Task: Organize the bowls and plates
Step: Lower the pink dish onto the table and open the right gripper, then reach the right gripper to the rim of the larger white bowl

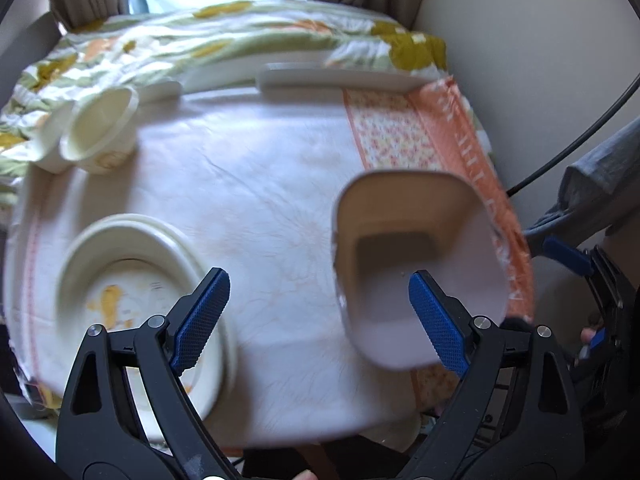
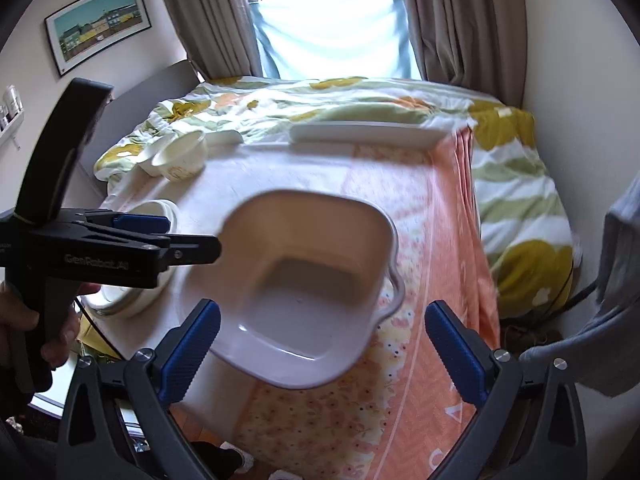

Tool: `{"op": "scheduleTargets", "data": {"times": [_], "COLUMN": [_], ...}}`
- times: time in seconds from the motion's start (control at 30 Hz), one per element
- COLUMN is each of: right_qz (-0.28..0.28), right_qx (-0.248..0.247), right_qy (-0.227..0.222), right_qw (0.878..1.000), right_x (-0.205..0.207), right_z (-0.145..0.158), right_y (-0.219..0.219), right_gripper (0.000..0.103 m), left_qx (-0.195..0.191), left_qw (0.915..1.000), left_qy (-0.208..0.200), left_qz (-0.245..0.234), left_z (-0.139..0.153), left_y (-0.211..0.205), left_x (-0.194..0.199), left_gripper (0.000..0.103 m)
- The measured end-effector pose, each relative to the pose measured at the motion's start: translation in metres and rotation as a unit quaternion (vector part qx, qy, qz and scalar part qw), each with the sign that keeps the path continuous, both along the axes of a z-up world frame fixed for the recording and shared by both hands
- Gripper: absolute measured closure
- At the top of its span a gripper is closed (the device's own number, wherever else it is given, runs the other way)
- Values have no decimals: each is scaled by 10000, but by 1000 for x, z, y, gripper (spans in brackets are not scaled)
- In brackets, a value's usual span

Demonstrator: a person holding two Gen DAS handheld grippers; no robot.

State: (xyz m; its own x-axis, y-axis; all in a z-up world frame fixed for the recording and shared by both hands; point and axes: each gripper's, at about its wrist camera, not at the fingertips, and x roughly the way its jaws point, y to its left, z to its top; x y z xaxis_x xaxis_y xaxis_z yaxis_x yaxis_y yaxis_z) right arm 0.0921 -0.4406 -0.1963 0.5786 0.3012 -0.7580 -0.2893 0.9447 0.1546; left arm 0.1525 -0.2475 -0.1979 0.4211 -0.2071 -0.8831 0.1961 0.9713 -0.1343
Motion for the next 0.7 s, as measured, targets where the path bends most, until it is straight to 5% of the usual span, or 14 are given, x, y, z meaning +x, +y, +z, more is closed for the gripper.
{"op": "scheduleTargets", "data": {"times": [0.37,0.53,0.7], "right_qz": [545,677,601], "right_qx": [37,142,168], "right_qy": [-1134,-1241,-783], "right_qw": [9920,9899,9950], "right_x": [10,35,75], "right_z": [119,145,134], "right_y": [60,101,146], "right_gripper": [1,1,1], "left_qx": [434,373,-55], "left_qw": [9856,9827,9848], "left_qy": [-1388,-1450,-1196], "left_qz": [864,1089,1255], "left_z": [113,127,119], "left_y": [82,134,195], "left_x": [-35,-18,13], "left_gripper": [12,12,12]}}
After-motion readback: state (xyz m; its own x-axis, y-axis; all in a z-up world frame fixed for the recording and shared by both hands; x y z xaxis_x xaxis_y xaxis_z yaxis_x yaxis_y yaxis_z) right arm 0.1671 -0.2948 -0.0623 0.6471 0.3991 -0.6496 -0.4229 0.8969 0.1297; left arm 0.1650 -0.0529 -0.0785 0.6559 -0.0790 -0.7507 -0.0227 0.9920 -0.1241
